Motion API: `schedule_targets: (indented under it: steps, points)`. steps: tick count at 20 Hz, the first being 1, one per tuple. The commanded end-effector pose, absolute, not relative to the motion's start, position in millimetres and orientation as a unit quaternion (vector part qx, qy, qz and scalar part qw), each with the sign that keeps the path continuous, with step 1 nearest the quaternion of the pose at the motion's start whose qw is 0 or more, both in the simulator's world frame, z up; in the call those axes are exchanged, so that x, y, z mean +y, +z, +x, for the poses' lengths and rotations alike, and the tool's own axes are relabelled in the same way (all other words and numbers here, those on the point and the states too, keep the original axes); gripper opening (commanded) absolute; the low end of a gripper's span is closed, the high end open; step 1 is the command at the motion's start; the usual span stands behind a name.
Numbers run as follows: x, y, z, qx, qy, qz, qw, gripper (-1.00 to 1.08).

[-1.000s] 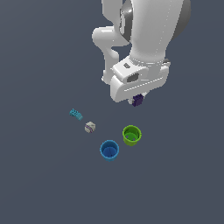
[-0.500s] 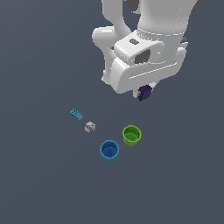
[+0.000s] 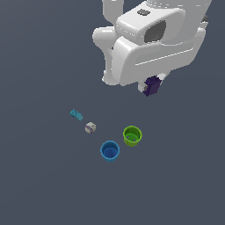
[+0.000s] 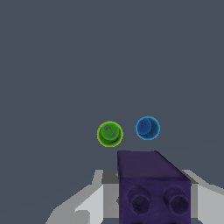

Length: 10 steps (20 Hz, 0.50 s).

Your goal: Pick up a designated object from a clutter of objects.

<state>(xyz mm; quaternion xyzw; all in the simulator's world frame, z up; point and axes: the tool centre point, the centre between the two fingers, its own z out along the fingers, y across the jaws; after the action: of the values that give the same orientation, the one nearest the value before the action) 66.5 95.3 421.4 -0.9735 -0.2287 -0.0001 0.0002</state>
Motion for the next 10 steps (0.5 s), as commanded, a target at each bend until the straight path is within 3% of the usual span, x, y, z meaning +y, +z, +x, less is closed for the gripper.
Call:
schedule_targets:
  steps: [1,10]
  points:
    - [96,429,71,-0.229,0.000,-0.973,0.000,-1.00]
    - [96,439,77,-0.229,0.000,-0.973,0.000,-1.00]
